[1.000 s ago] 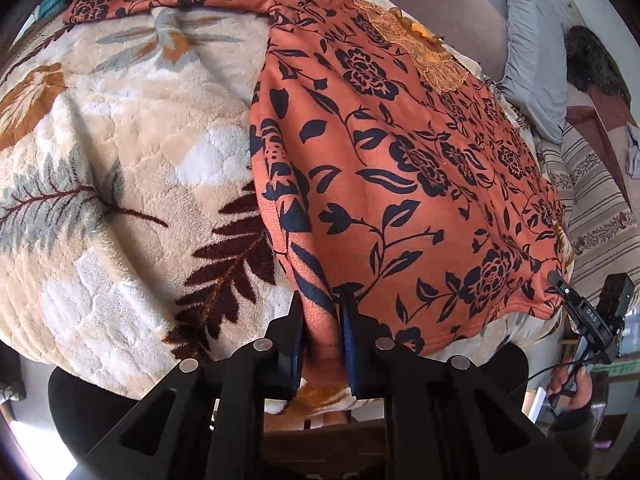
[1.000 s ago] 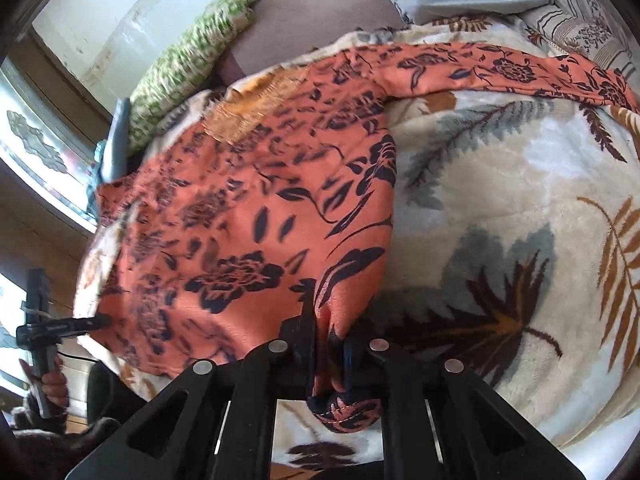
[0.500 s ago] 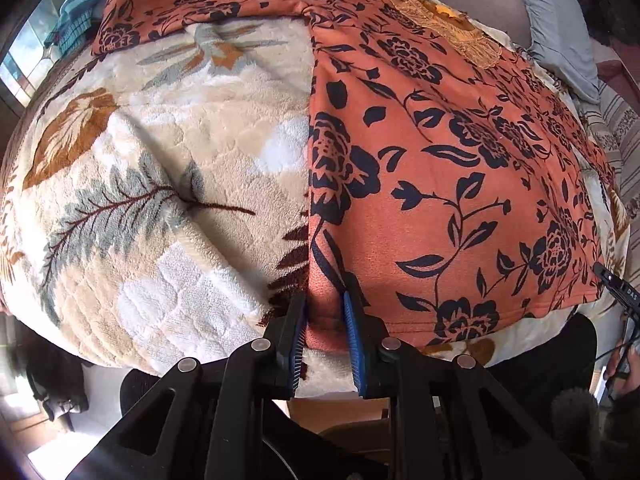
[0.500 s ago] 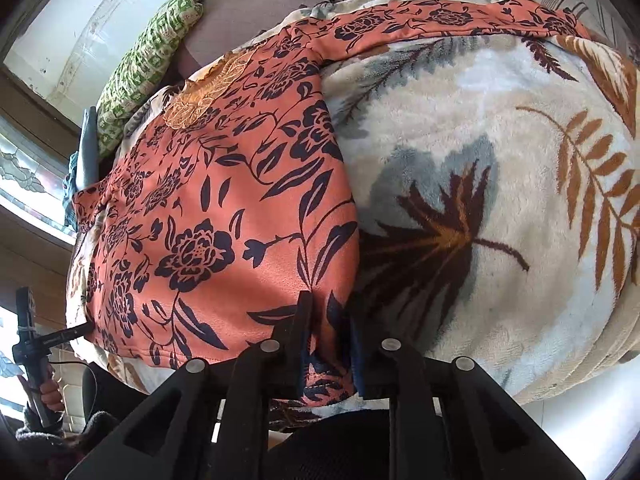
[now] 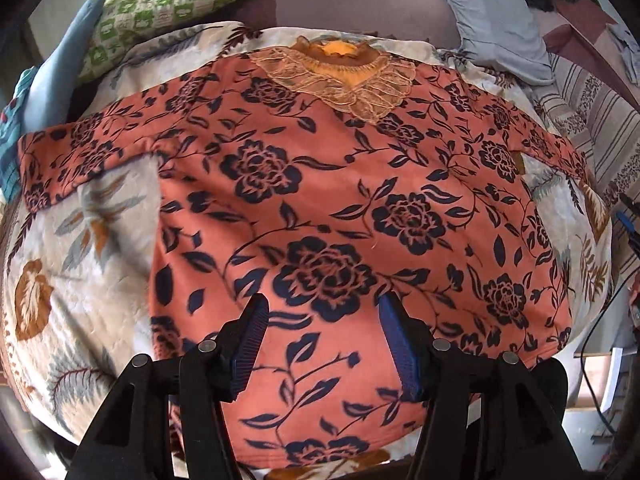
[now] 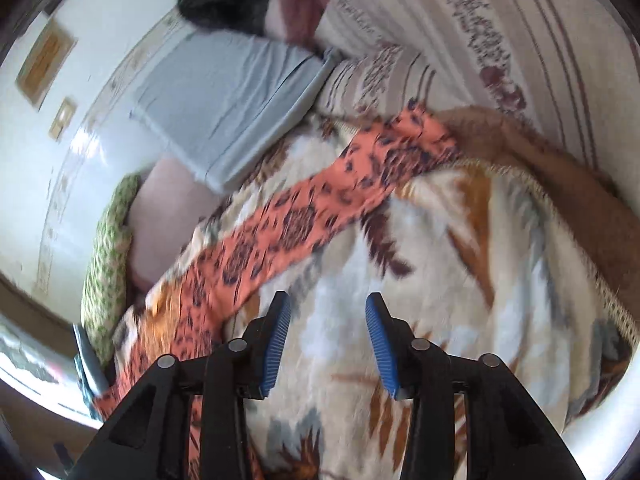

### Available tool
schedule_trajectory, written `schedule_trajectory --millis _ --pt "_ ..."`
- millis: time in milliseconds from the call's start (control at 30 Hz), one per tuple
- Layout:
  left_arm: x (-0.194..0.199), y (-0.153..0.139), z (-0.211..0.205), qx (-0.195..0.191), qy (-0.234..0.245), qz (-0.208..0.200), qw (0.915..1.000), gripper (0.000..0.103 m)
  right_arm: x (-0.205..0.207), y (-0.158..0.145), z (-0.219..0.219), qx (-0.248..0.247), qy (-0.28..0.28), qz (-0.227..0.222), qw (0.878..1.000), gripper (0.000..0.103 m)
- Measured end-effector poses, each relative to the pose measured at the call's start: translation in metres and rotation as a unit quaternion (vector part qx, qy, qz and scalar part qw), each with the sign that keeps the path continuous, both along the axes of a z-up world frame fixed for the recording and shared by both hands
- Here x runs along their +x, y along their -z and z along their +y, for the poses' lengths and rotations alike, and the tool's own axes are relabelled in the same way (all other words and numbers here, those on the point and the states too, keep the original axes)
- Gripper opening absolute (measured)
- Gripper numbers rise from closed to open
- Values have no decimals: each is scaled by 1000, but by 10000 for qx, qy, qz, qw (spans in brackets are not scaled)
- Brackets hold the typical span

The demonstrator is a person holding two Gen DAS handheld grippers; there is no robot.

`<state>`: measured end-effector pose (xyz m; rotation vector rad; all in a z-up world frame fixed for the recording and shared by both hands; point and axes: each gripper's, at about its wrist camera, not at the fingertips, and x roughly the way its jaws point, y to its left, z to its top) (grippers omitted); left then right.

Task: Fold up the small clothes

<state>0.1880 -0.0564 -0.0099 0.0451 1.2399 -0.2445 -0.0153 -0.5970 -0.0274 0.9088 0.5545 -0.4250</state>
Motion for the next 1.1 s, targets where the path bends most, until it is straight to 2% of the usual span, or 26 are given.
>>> schedule_trajectory --millis 100,200,300,433,500,533,567,600,633,767,900,1000,1100 --pt "32 15 -46 42 187 134 9997 57 18 14 -62 455 499 -69 9977 59" --pt "62 34 -84 32 354 291 9989 57 43 45 -99 903 739 225 9929 59" --pt "91 54 -114 17 511 388 9979 57 63 71 -113 1180 863 268 9889 59" --pt "131 74 -149 58 545 345 9979 57 91 91 -122 1197 828 481 9882 59" --pt "152 88 -162 12 435 414 9982 57 99 98 -122 1191 858 421 9883 58" --pt "159 96 -166 0 377 458 9982 57 99 96 -122 1072 940 379 9891 53" --pt "165 102 -169 1 327 493 9983 57 98 93 -120 897 1016 323 9903 35" --pt "169 109 -171 11 276 515 9983 57 96 89 -118 746 1032 254 9915 11" --pt "172 115 -171 13 221 548 9983 57 93 83 -115 590 1044 187 9926 7" --pt "175 119 -167 -165 207 519 9983 58 98 47 -87 -65 747 -180 9970 7" --pt "175 111 -146 -433 2 587 9973 58 138 4 -29 -481 -103 -516 9975 7" --pt "171 102 -121 -598 -178 520 9967 58 178 -23 34 -728 -921 -682 9907 7" --pt "167 97 -87 -765 -398 511 9950 58 219 -41 106 -876 -1668 -830 9786 7"
